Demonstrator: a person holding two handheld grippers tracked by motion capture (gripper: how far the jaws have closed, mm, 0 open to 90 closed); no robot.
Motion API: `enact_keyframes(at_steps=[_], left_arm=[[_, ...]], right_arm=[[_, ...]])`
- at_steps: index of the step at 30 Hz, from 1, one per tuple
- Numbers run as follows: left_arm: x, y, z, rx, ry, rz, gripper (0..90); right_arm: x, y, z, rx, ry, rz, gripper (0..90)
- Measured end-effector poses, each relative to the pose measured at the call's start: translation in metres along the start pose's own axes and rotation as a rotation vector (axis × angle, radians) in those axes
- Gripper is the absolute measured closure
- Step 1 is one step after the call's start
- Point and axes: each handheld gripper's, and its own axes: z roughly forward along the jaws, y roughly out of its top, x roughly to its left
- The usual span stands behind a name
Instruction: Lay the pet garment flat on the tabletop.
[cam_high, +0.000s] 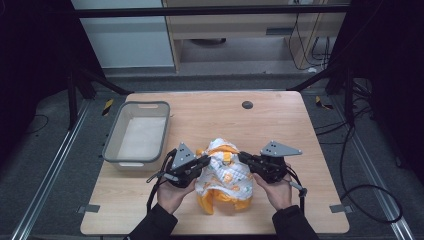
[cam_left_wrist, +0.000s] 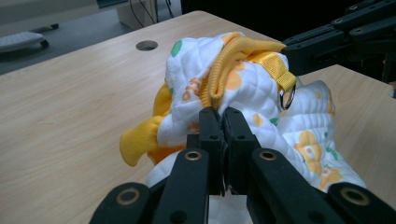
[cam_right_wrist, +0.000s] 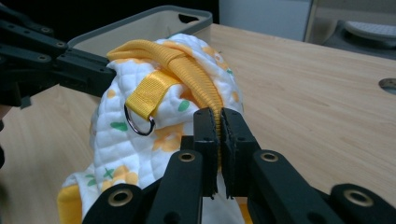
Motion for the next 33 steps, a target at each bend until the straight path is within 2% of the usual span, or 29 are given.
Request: enact_keyframes(at_steps=[13, 14, 15, 16, 17, 18, 19, 20, 21, 22, 23, 24, 25, 26, 27, 29, 30, 33], left_arm=[[0.007, 0.017, 0.007, -0.045, 0.066, 0.002, 87.6], [0.009, 0.021, 0.012, -0.053, 0.079, 0.004, 87.5], [0.009, 0.021, 0.012, -0.053, 0.079, 0.004, 87.6], [0.012, 0.024, 0.017, -0.063, 0.079, -0.007, 87.5], [0.012, 0.024, 0.017, -0.063, 0.079, -0.007, 87.5], [0.013, 0.026, 0.021, -0.065, 0.087, -0.010, 87.5], [0.014, 0.027, 0.023, -0.066, 0.093, -0.009, 87.5], [0.015, 0.028, 0.030, -0.061, 0.104, -0.008, 87.4], [0.015, 0.028, 0.030, -0.061, 0.104, -0.008, 87.3], [0.017, 0.030, 0.038, -0.059, 0.118, -0.015, 86.9], [0.017, 0.030, 0.038, -0.059, 0.118, -0.015, 86.5], [0.021, 0.032, 0.049, -0.060, 0.147, -0.018, 85.5], [0.021, 0.032, 0.049, -0.060, 0.147, -0.018, 81.9], [0.024, 0.033, 0.056, -0.068, 0.176, -0.017, 71.4], [0.029, 0.033, 0.060, -0.066, 0.199, -0.037, 66.3], [0.035, 0.031, 0.061, -0.061, 0.206, -0.073, 59.2], [0.037, 0.030, 0.060, -0.064, 0.205, -0.080, 57.9], [0.042, 0.027, 0.051, -0.062, 0.199, -0.091, 55.6]], right_arm=[[-0.007, 0.010, 0.011, -0.071, -0.056, 0.014, 85.8], [-0.009, 0.011, 0.014, -0.085, -0.076, 0.019, 85.7], [-0.009, 0.011, 0.014, -0.085, -0.076, 0.019, 85.7], [-0.012, 0.011, 0.017, -0.112, -0.110, 0.029, 85.5], [-0.012, 0.011, 0.017, -0.112, -0.110, 0.029, 85.5], [-0.014, 0.010, 0.021, -0.137, -0.147, 0.036, 85.5], [-0.014, 0.010, 0.021, -0.137, -0.147, 0.036, 85.5], [-0.016, 0.010, 0.025, -0.146, -0.180, 0.032, 85.5], [-0.016, 0.010, 0.025, -0.146, -0.180, 0.032, 85.5], [-0.020, 0.009, 0.031, -0.152, -0.226, 0.025, 84.9], [-0.020, 0.009, 0.031, -0.152, -0.226, 0.025, 84.9], [-0.027, 0.009, 0.039, -0.135, -0.258, 0.025, 83.4], [-0.027, 0.009, 0.039, -0.135, -0.258, 0.025, 83.4], [-0.035, 0.011, 0.048, -0.100, -0.308, 0.023, 77.2], [-0.038, 0.011, 0.050, -0.089, -0.316, 0.026, 75.1], [-0.043, 0.012, 0.052, -0.072, -0.341, 0.014, 67.6], [-0.046, 0.012, 0.051, -0.064, -0.350, 0.011, 67.3], [-0.050, 0.012, 0.044, -0.047, -0.339, 0.011, 64.7]])
